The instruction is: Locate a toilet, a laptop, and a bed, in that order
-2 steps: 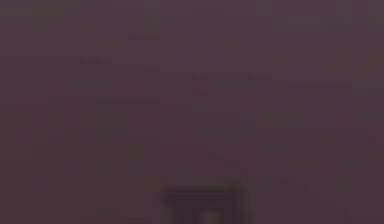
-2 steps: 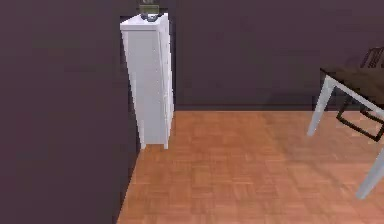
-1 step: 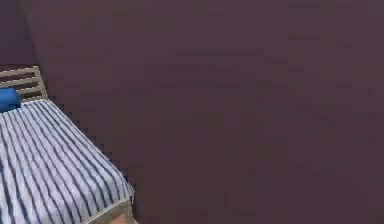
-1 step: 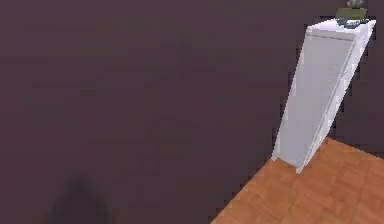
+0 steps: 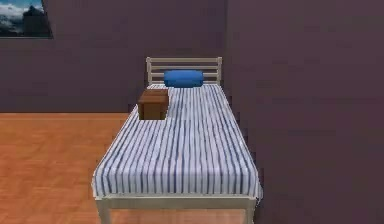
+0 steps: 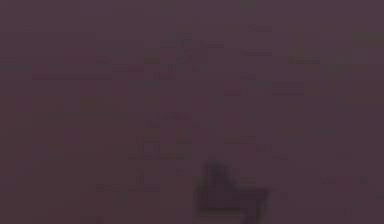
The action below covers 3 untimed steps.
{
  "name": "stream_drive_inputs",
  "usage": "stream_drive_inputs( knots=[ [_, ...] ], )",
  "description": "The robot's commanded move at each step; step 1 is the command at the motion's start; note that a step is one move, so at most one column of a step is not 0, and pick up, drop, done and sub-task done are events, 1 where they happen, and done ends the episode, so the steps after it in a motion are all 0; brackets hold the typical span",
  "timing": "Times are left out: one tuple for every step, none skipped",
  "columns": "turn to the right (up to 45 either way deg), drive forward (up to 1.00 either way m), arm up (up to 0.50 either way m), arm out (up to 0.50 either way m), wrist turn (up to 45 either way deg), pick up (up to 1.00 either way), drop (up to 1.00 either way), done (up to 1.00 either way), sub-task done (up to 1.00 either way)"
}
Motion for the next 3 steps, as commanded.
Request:
stream_drive_inputs(
  knots=[
    [-45.0, 0.00, 0.00, 0.00, 0.0, 0.00, 0.00, 0.00, 0.00],
    [-6.0, 0.00, 0.00, 0.00, 0.0, 0.00, 0.00, 0.00, 0.00],
    [0.0, 1.00, 0.00, 0.00, 0.0, 0.00, 0.00, 0.00, 0.00]
  ],
)
